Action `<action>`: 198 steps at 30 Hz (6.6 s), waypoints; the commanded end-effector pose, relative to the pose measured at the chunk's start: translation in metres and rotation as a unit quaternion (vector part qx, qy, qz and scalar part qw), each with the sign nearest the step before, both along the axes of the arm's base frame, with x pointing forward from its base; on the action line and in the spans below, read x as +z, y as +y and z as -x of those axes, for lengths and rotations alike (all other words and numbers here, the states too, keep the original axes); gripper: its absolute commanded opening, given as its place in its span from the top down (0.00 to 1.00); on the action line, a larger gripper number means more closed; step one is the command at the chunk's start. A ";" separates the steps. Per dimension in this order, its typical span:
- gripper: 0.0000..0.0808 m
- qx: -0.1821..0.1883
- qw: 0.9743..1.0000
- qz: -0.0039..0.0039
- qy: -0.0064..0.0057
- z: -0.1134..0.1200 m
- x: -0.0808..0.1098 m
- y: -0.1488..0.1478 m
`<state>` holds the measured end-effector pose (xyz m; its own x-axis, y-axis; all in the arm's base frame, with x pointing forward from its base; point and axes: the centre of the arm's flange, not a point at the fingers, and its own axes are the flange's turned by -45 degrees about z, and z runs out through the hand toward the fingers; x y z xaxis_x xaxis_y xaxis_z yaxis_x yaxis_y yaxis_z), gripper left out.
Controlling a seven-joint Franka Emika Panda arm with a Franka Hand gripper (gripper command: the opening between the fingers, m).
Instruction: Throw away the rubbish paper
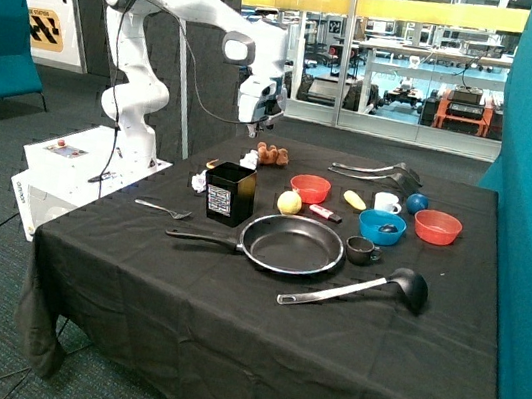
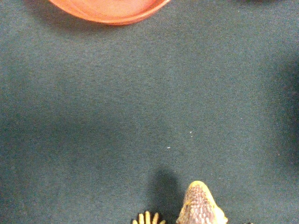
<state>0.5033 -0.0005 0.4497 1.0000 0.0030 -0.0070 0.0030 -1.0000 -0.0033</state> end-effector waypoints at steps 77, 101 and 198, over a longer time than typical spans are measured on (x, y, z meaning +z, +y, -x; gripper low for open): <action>0.14 0.389 0.921 0.000 -0.004 0.093 -0.134 0.106; 0.19 0.397 0.918 0.000 -0.004 0.094 -0.145 0.122; 1.00 -0.011 1.000 0.002 -0.004 -0.021 0.035 -0.078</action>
